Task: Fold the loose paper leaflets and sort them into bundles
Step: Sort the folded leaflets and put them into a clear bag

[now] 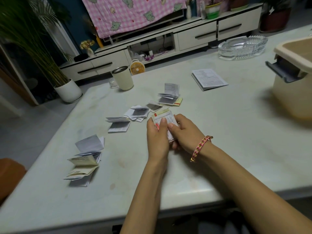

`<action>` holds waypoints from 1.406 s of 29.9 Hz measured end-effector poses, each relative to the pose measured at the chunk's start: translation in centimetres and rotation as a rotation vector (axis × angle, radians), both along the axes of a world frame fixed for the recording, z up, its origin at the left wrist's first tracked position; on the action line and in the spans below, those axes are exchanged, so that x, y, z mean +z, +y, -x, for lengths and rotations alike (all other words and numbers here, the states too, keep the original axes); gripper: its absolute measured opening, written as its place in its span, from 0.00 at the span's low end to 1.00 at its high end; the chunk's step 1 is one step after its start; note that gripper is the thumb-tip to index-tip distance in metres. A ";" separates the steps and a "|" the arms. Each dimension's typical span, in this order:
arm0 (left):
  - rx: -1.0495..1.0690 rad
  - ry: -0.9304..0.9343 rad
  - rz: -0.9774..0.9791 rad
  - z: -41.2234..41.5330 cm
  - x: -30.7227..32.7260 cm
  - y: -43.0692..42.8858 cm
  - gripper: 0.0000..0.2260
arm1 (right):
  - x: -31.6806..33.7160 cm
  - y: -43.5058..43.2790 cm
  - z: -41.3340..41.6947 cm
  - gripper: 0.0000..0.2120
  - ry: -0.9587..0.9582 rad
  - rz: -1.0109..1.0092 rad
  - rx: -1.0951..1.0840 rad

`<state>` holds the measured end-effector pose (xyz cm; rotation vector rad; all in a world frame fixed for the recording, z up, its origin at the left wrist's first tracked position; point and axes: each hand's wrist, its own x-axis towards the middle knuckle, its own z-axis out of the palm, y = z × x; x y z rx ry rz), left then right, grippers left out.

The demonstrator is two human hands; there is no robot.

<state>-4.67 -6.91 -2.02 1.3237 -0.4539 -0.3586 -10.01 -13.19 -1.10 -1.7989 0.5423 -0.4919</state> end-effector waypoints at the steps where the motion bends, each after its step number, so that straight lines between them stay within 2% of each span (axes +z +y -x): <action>1: -0.042 0.089 0.055 -0.1 0.3 0.2 0.07 | -0.1 0.0 0.0 0.03 -0.025 -0.039 -0.004; 3: -0.127 0.286 0.154 -0.2 0.7 0.5 0.08 | -0.2 0.1 0.0 0.07 -0.038 -0.076 0.001; 6: -0.185 0.380 0.212 -0.1 0.8 0.5 0.08 | -0.2 0.1 0.2 0.10 -0.061 -0.098 0.006; 9: -0.191 0.391 0.256 0.1 0.6 0.3 0.08 | 0.0 0.1 0.2 0.16 -0.048 0.065 -0.096; 11: -0.161 0.363 0.269 0.3 0.4 -0.1 0.08 | 0.0 0.3 0.2 0.15 -0.067 0.146 -0.225; 14: -0.022 0.139 0.189 0.6 -0.1 -0.3 0.08 | -0.4 1.1 -0.2 0.13 -0.094 0.188 -0.331; 17: 0.084 -0.035 0.116 0.6 -0.3 -0.1 0.09 | -0.8 1.3 -0.4 0.15 -0.066 0.226 -0.318; 19: 0.077 -0.005 0.127 0.7 -0.3 0.0 0.09 | -0.8 1.0 -0.3 0.13 -0.037 0.228 -0.265; 22: 0.051 0.165 0.188 0.0 -0.2 0.1 0.08 | -0.5 0.9 0.0 0.08 0.004 0.208 -0.154; 24: 0.057 0.221 0.206 0.0 -0.2 0.0 0.07 | -0.1 0.8 0.2 0.11 0.057 0.228 -0.104; 29: 0.241 -0.120 0.056 1.3 0.8 2.0 0.19 | 1.0 1.6 0.6 0.05 0.080 0.284 -0.059; 32: 0.376 -0.458 -0.089 0.7 0.8 6.2 0.16 | 0.6 2.1 0.6 0.08 0.111 0.300 -0.024; 34: 0.490 -0.608 -0.212 -0.6 0.6 9.9 0.15 | 0.6 2.5 0.6 0.09 0.121 0.286 -0.011; 38: 0.661 -0.625 -0.432 -4.3 0.3 16.5 0.14 | 0.8 3.4 0.4 0.08 0.107 0.268 0.022; 42: 0.605 -0.573 -0.566 -6.2 0.4 20.4 0.16 | 0.6 5.1 -0.1 0.10 0.119 0.285 0.107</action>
